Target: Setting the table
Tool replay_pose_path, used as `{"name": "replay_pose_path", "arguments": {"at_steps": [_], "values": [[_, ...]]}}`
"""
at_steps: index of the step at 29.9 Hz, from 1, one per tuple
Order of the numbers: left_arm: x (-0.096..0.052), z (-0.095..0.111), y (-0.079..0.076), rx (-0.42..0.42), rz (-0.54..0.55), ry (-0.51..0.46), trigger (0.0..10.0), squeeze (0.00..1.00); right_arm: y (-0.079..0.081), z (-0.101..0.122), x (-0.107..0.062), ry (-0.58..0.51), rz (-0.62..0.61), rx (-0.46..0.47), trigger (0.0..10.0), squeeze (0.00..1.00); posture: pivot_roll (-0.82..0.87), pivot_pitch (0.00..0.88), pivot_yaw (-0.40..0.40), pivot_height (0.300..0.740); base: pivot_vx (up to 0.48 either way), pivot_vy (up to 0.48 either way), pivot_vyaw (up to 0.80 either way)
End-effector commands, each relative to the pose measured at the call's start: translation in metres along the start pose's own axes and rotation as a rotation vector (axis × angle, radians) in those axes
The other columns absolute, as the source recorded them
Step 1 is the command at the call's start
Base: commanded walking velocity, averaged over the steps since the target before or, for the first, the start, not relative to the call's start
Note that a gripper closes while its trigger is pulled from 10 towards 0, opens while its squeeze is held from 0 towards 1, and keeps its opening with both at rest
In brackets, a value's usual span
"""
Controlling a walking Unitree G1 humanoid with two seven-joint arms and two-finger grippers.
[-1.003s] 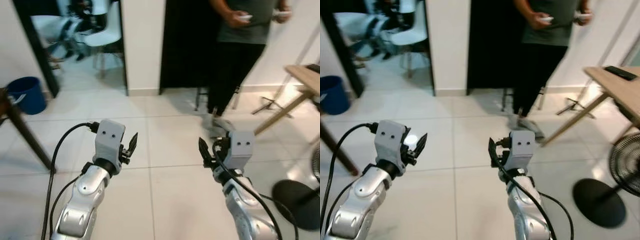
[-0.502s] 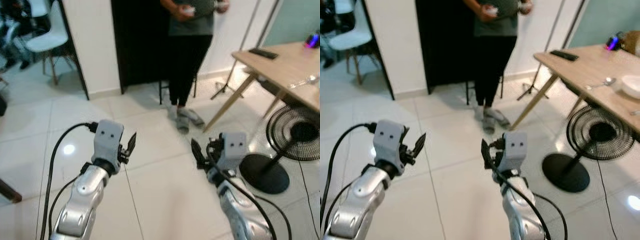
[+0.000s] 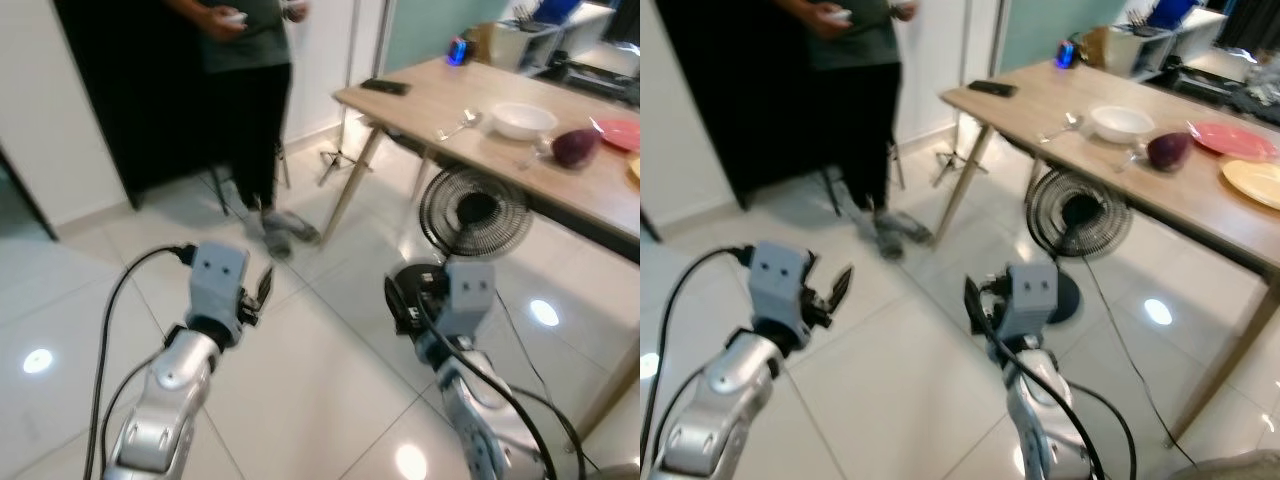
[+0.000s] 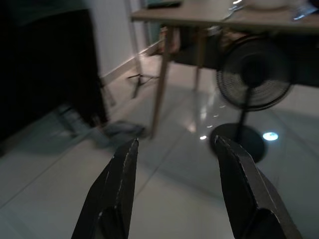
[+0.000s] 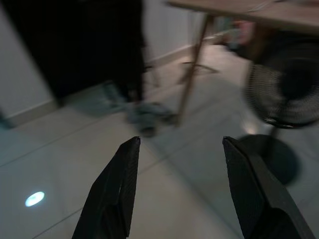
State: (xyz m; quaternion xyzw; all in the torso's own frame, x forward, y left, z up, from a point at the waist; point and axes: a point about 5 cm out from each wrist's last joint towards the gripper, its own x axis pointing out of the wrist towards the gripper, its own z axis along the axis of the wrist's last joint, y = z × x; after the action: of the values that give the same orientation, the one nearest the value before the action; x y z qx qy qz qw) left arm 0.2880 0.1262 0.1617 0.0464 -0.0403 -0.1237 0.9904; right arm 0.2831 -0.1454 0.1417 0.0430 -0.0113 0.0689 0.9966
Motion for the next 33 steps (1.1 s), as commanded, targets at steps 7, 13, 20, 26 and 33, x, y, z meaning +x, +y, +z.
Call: {"name": "replay_pose_path", "arguments": {"at_steps": [7,13,20,26,33], "values": [[0.0007,-0.0017,-0.0023,0.012,-0.013,0.009,10.0,0.00,-0.0002,0.0009,-0.0024,-0.001,-0.004,0.003,10.0,0.00,-0.05,0.000,0.074,0.740,0.000,0.000,-0.80],[0.0003,-0.0022,-0.0016,0.014,-0.012,0.011,10.0,0.00,0.0013,0.0006,-0.0011,0.000,0.003,0.004,10.0,0.00,-0.05,0.000,0.071,0.740,0.000,0.000,-0.80],[-0.0001,-0.0006,-0.0020,-0.002,-0.016,0.003,10.0,0.00,0.0016,0.0008,-0.0003,0.000,0.009,0.004,10.0,0.00,-0.04,0.000,0.070,0.740,0.000,0.000,-0.80],[0.0005,0.0002,-0.0027,-0.006,-0.023,0.000,10.0,0.00,0.0021,0.0007,-0.0001,-0.001,0.007,0.005,10.0,0.00,-0.05,0.000,0.072,0.740,0.000,0.000,-0.80],[0.0006,-0.0004,-0.0029,-0.002,-0.024,0.005,10.0,0.00,0.0023,0.0003,-0.0004,0.001,0.005,0.006,10.0,0.00,-0.05,0.000,0.074,0.740,0.000,0.000,-0.80]]}}
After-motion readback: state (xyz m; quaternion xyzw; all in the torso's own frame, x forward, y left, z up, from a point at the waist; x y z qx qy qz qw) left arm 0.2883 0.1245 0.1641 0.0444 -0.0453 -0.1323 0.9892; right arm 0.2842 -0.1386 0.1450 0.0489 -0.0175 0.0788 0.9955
